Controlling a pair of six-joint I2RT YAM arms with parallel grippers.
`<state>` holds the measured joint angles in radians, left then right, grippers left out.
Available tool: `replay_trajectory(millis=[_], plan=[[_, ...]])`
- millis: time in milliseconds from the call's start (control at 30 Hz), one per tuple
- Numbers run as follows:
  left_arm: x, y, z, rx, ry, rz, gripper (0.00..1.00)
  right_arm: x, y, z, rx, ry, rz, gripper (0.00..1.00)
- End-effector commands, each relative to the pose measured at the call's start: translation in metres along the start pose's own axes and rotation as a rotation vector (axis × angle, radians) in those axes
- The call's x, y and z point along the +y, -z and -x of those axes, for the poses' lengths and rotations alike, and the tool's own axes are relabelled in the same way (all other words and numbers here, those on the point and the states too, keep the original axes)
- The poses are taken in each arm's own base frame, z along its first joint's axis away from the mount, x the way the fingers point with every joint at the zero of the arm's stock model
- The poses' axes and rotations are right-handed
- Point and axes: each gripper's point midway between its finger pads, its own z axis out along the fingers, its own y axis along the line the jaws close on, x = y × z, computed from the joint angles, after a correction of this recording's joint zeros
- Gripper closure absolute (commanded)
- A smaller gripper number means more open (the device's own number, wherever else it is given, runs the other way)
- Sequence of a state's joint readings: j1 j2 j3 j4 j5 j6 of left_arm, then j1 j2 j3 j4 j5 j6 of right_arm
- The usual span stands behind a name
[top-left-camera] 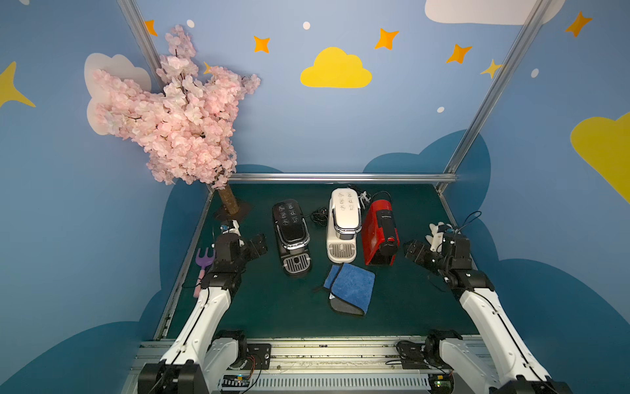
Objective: Wipe the surface of a coffee machine
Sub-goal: Pick up the cleaning item at the center of the board.
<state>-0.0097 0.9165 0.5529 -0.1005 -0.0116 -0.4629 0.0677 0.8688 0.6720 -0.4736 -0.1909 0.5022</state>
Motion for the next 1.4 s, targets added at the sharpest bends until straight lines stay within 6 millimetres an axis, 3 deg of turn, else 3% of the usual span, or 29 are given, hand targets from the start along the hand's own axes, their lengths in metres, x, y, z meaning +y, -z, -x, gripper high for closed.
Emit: replay_trajectory(millis=[0, 200, 500, 633, 833, 933, 1067, 1200, 1267, 1367], plan=[[0.007, 0.017, -0.047, 0.189, 0.118, 0.022, 0.0, 0.007, 0.007, -0.072, 0.276, -0.155, 0.049, 0.05], [-0.017, 0.026, -0.091, 0.382, 0.184, -0.071, 0.0, 0.023, -0.001, -0.124, 0.443, -0.148, 0.047, 0.05], [-0.06, 0.03, -0.155, 0.567, 0.139, -0.173, 0.01, 0.045, -0.039, -0.171, 0.467, -0.021, 0.014, 0.05], [-0.068, 0.032, -0.165, 0.587, 0.09, -0.185, 0.01, 0.054, -0.057, -0.183, 0.445, 0.03, -0.007, 0.05], [-0.084, 0.029, -0.163, 0.59, 0.06, -0.235, 0.0, 0.055, -0.079, -0.202, 0.479, 0.07, -0.055, 0.06], [-0.093, 0.026, -0.168, 0.61, 0.032, -0.257, 0.0, 0.06, -0.086, -0.198, 0.465, 0.114, -0.064, 0.17], [-0.109, 0.024, -0.176, 0.643, -0.013, -0.298, 0.0, 0.063, -0.092, -0.199, 0.471, 0.133, -0.056, 0.59], [-0.123, 0.025, -0.186, 0.679, -0.027, -0.348, 0.0, 0.065, -0.091, -0.196, 0.451, 0.16, -0.032, 0.9], [-0.129, 0.026, -0.189, 0.694, -0.02, -0.379, 0.0, 0.067, -0.088, -0.192, 0.439, 0.18, -0.022, 0.99], [-0.137, 0.028, -0.187, 0.696, -0.017, -0.416, 0.0, 0.071, -0.08, -0.187, 0.425, 0.213, 0.005, 1.0]])
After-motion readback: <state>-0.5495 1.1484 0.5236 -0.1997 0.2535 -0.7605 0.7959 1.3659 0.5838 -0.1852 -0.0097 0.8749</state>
